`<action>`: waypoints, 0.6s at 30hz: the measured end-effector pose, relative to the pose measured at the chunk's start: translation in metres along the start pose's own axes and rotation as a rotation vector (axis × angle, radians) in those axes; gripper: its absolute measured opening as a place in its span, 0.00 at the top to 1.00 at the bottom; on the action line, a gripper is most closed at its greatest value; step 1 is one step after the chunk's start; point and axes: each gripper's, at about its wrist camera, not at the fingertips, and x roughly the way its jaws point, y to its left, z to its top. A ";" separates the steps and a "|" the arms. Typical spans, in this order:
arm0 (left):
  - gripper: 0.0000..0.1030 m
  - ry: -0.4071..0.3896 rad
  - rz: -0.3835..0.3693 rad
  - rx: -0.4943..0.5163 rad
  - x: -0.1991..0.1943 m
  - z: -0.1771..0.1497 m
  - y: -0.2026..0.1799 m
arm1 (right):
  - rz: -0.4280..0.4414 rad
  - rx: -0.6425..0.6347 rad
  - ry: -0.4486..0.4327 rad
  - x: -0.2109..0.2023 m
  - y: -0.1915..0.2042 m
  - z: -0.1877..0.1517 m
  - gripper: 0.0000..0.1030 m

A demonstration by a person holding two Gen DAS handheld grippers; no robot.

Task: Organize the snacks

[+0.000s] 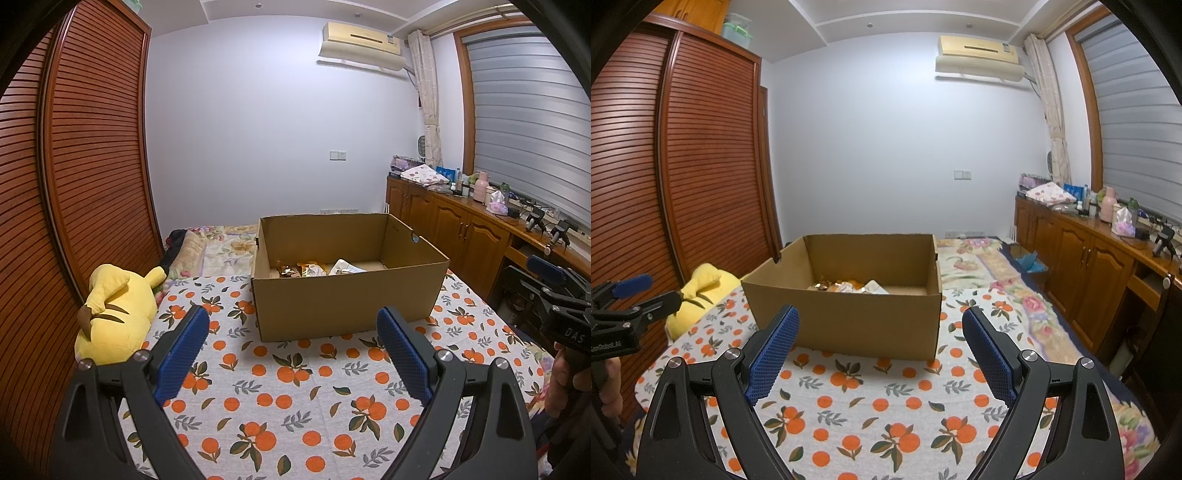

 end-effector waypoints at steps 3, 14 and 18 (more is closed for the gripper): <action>0.10 0.000 0.001 0.000 0.000 0.000 0.000 | 0.000 -0.001 0.000 0.000 0.000 0.000 0.11; 0.10 -0.001 0.000 0.000 0.000 0.000 0.000 | 0.000 0.000 0.001 -0.001 -0.001 -0.001 0.11; 0.10 -0.001 0.002 0.000 0.000 0.000 0.000 | 0.000 0.000 0.001 -0.001 -0.001 -0.001 0.11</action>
